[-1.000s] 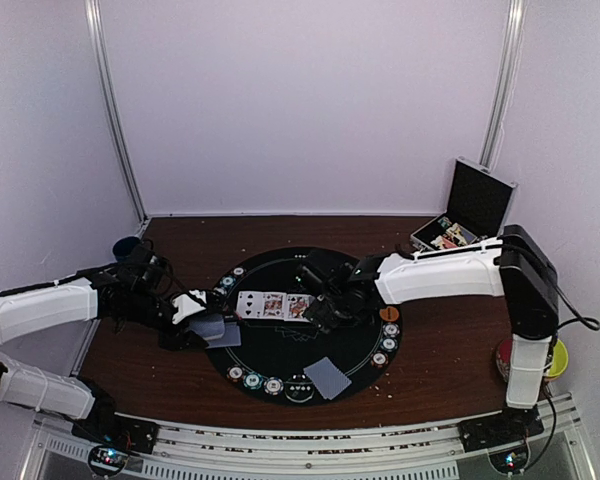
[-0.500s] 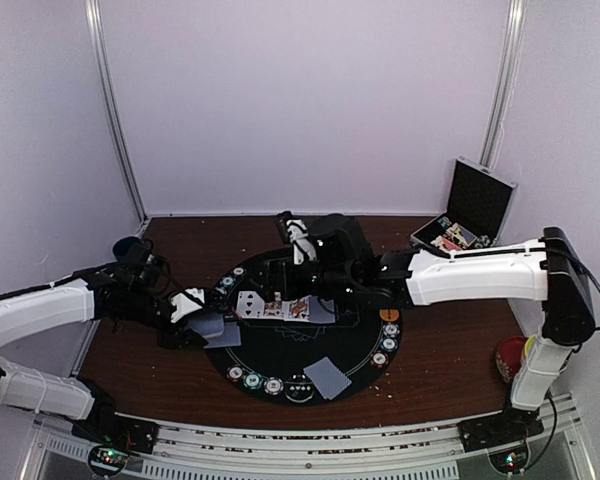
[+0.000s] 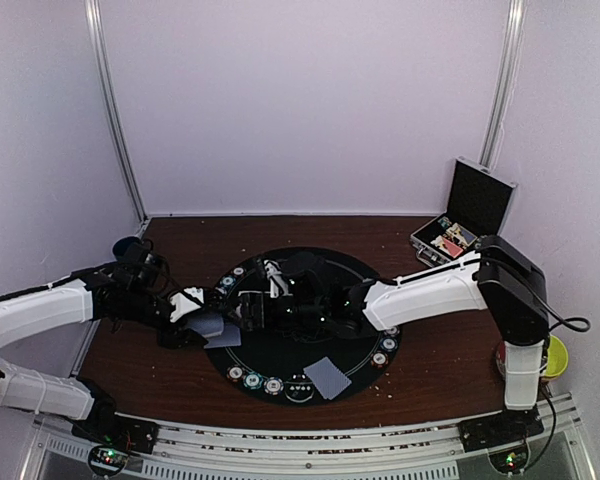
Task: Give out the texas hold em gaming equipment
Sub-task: Pick up the poker card from the face-down deck piles, then distribute the poker card in the community card area.
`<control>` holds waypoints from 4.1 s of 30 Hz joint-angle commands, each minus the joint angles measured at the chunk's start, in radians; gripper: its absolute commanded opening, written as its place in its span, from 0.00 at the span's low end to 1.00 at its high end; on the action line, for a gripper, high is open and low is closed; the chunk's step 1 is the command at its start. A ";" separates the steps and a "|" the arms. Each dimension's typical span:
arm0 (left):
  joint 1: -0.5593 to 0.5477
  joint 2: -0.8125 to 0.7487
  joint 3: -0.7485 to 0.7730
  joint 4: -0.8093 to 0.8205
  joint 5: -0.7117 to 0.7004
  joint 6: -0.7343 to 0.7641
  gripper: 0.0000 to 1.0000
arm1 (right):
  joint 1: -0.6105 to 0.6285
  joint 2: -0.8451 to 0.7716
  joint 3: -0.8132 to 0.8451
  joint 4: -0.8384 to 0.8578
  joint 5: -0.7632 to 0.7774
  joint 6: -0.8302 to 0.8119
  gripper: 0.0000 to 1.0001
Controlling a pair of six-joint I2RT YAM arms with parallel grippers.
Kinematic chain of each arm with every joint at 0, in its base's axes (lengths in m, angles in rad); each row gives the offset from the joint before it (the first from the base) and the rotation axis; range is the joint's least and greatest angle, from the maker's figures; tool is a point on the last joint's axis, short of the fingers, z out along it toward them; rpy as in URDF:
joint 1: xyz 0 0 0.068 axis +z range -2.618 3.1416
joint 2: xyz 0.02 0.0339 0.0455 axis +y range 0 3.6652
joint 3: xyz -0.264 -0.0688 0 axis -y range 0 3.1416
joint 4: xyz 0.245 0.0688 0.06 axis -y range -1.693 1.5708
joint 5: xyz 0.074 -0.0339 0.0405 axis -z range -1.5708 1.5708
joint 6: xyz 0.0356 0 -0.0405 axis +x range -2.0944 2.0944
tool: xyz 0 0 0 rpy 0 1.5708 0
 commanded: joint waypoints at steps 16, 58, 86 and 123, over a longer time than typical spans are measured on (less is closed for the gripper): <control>-0.004 -0.010 -0.003 0.016 0.021 -0.003 0.54 | 0.013 0.208 0.209 0.063 -0.062 0.076 0.75; -0.004 0.000 -0.005 0.016 0.018 0.000 0.54 | -0.002 0.102 0.167 -0.088 0.018 -0.023 0.30; -0.004 0.000 -0.006 0.016 0.015 -0.002 0.54 | -0.007 -0.083 0.022 -0.025 0.029 -0.031 0.00; -0.004 0.006 -0.006 0.017 0.015 -0.002 0.54 | -0.189 -0.366 -0.780 0.345 0.746 0.464 0.00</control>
